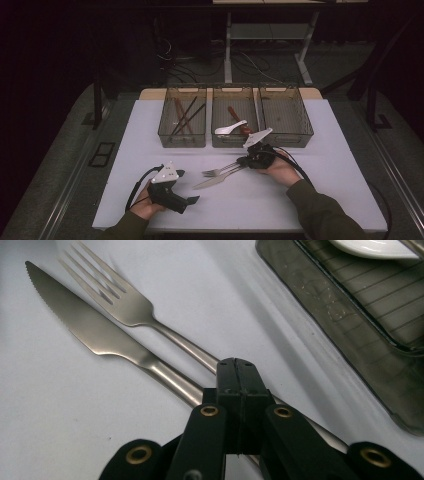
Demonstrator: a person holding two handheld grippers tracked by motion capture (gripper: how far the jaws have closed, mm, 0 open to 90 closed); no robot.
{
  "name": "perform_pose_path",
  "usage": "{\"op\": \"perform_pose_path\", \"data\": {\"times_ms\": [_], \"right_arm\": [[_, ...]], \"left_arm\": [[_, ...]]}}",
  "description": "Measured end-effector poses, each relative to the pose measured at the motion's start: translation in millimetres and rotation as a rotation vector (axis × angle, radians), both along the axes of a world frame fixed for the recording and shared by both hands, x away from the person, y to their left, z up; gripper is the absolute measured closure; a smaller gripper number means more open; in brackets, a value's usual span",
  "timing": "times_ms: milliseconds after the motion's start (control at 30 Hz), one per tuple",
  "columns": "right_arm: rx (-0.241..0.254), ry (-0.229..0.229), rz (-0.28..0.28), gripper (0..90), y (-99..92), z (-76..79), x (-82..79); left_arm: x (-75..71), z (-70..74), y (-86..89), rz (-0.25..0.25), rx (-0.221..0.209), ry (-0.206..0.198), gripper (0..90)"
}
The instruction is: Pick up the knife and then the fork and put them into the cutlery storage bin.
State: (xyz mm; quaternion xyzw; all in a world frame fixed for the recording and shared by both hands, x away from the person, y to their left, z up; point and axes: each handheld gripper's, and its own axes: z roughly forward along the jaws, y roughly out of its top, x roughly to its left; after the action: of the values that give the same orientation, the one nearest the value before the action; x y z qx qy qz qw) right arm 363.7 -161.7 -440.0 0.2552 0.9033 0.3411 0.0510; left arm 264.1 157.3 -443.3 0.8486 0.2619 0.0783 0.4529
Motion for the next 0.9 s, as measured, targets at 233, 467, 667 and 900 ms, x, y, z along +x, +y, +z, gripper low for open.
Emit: {"op": "perform_pose_path", "data": {"times_ms": [233, 467, 667, 900], "right_arm": [[-0.038, -0.014, 0.004, 90.0, -3.7, -0.5, 2.4], [-0.038, 0.002, 0.032, 90.0, -6.1, -0.9, 1.2], [-0.053, -0.005, 0.062, 90.0, -5.9, -1.3, 0.5], [-0.065, 0.001, 0.113, 90.0, -6.0, -0.3, -3.7]], "left_arm": [[-0.2, 0.1, 0.6, 0.001, -0.003, -0.001, 0.0], [0.3, -0.2, 0.3, 0.000, -0.001, 0.002, 0.0], [0.1, -0.2, 0.1, 0.000, -0.002, 0.001, 0.0], [0.2, -0.3, 0.0, -0.002, -0.002, 0.002, 0.0]]}}
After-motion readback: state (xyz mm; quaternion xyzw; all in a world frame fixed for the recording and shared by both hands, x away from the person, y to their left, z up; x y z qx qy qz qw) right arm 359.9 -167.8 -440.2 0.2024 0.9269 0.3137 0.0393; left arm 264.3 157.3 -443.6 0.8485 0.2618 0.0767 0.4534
